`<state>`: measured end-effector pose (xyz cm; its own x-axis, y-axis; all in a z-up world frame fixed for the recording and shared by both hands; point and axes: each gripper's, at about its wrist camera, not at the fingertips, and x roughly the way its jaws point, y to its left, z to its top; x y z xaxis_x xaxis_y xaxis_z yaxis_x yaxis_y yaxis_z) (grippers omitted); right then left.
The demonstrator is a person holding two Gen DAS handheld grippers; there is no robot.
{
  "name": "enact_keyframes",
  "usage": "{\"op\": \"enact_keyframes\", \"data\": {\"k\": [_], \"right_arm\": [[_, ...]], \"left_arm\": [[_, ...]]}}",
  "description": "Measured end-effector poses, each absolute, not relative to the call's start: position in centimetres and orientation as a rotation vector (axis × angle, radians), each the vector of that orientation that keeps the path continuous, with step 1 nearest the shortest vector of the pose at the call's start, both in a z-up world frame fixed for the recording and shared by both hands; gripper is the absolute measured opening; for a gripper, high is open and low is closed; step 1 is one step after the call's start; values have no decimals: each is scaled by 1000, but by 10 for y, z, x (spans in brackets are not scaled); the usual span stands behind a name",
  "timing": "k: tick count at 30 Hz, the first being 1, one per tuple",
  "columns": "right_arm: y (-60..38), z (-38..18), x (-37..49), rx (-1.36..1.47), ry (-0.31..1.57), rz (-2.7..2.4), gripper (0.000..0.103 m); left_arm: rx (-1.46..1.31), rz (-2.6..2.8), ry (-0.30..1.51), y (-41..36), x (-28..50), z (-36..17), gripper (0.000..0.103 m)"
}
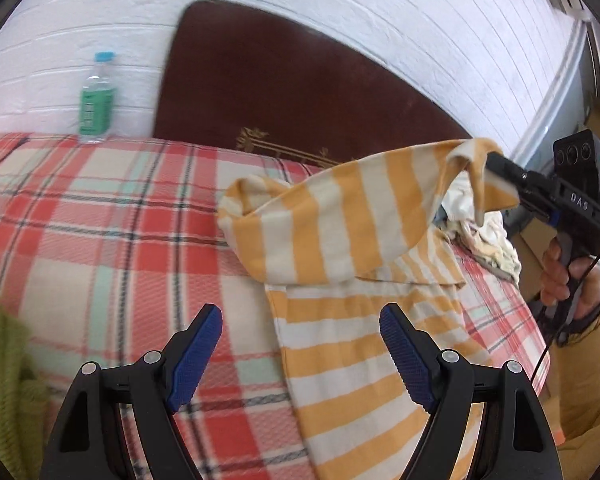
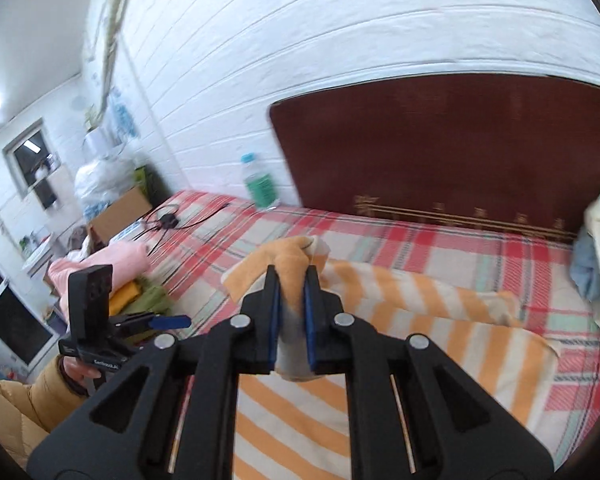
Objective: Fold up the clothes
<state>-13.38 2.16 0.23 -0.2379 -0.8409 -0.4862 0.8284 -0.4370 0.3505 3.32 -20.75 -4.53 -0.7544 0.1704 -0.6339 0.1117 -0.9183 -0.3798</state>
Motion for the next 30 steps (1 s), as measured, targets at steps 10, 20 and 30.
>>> {"op": "enact_keyframes", "data": {"k": [10, 20, 30], "right_arm": [[71, -76, -193, 1044, -218, -1875, 12], [84, -105, -213, 1100, -264, -1860, 13], [106, -133, -220, 1185, -256, -1923, 27]], "left_arm": [[-1256, 2788, -429, -182, -35, -63, 83], [-1475, 2887, -296, -192, -60, -96, 79], [-1469, 3038, -545, -239, -46, -99, 64]]}}
